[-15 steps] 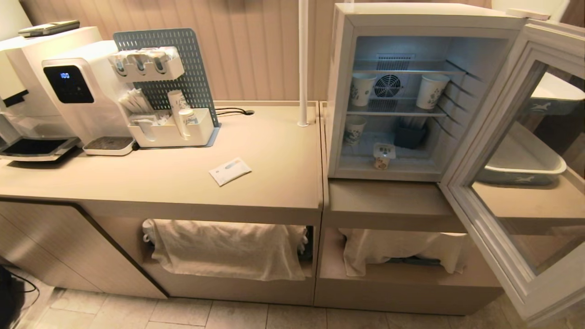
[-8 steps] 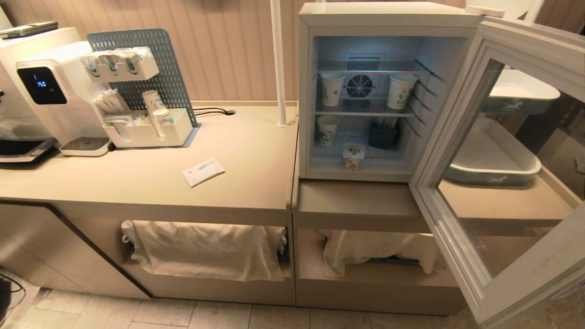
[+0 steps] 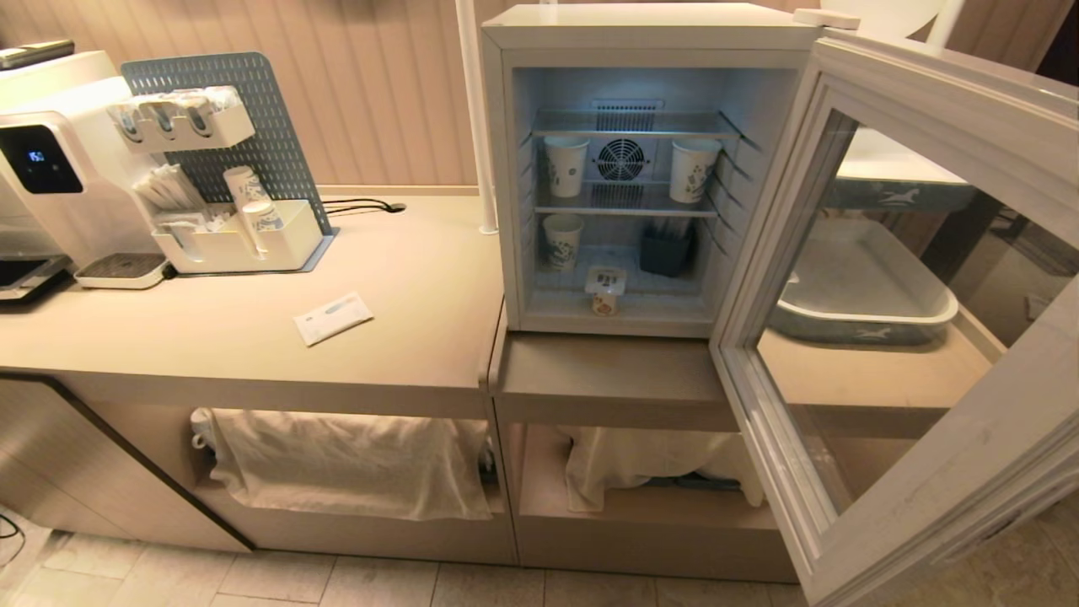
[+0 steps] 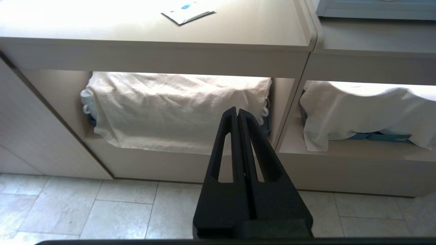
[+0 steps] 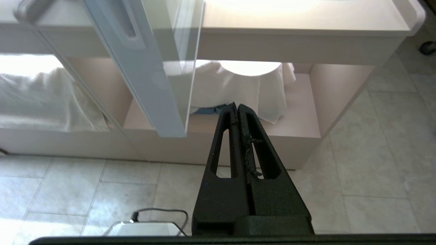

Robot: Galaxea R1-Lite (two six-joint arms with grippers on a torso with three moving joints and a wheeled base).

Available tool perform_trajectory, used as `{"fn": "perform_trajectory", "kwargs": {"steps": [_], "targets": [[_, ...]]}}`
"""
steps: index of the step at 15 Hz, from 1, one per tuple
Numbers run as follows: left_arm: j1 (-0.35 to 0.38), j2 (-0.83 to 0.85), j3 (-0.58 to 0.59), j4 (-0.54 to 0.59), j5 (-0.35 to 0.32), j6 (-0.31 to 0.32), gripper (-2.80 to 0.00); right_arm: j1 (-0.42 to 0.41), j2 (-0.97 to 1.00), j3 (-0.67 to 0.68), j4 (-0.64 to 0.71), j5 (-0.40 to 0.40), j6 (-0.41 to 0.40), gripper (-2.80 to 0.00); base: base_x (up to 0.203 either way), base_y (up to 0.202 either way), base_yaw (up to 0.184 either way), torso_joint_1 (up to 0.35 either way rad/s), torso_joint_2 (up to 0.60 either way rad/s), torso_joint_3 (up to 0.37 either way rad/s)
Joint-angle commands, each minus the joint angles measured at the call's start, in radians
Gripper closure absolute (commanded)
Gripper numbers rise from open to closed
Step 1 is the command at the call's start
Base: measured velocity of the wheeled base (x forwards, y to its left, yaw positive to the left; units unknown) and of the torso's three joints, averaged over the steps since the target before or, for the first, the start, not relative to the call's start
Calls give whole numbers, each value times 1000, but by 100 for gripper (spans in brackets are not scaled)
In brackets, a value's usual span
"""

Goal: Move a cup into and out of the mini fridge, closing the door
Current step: Close the freezer door

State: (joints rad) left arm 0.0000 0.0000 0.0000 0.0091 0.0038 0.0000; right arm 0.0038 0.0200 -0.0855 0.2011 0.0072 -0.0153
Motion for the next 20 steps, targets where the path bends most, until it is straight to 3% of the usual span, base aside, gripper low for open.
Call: {"fn": "perform_trajectory", "kwargs": {"steps": [1,5,7,11,14,18,20], "targets": [[0,2,1,0,1,0,0,-1,35,-29,-5,6,22,0,0,0,0,0,0,0],[0,2,1,0,1,0,0,16,413,-290,-44,27,290,0,0,0,0,0,0,0],[0,2,2,0,1,0,0,38,619,-359,-154,122,359,0,0,0,0,0,0,0],[0,2,0,0,1,0,0,58,744,-251,-651,719,427,0,0,0,0,0,0,0],[1,2,2,0,1,0,0,62,741,-168,-792,966,438,0,0,0,0,0,0,0],[0,2,0,0,1,0,0,61,896,-209,-807,961,434,0,0,0,0,0,0,0],[0,2,2,0,1,0,0,80,1064,-277,-833,876,437,0,0,0,0,0,0,0]]}}
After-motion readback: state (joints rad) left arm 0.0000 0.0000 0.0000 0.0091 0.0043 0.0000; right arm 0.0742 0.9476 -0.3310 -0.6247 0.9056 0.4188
